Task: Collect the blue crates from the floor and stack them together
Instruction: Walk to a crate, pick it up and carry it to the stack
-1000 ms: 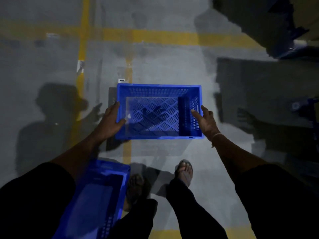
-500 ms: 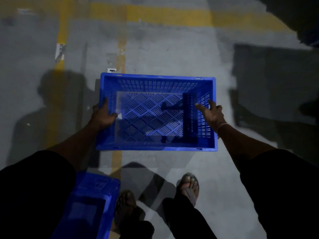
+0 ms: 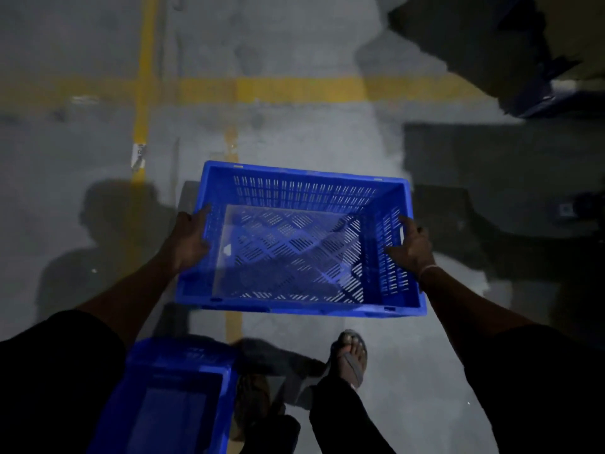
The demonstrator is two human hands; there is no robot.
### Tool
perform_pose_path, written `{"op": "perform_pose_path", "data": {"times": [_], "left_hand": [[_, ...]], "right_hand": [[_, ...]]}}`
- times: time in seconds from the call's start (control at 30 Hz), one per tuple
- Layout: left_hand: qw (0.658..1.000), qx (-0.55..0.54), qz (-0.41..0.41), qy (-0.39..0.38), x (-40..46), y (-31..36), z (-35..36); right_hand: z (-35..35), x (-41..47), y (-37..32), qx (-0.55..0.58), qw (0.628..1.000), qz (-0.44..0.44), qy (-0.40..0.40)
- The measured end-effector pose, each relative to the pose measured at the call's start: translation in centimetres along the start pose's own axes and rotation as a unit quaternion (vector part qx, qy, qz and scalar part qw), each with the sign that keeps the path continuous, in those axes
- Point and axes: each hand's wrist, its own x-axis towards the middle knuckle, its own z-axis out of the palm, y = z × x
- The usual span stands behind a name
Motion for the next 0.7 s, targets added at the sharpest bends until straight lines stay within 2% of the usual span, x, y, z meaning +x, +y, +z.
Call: {"op": "perform_pose_path", "data": {"times": [0.3,0.43,0.7], "left_hand": [[0.989,-0.005,0.143,0.048,-8.8,8.4,-13.9],[0.996,-0.01,0.09,0.021,-11.7,12.6,-20.2],[0.984,-0.011,0.18,0.016,-21.1,18.1,-27.8]], "right_hand": [[-11.2,-11.6,-3.0,0.009,0.998,-0.03,0.054],[-16.5,-17.9,-4.3,0.038,0.996,-0.034,0.072],[-23.2,-31.5,-4.2,0.066,0.991,-0.015,0.114]]}}
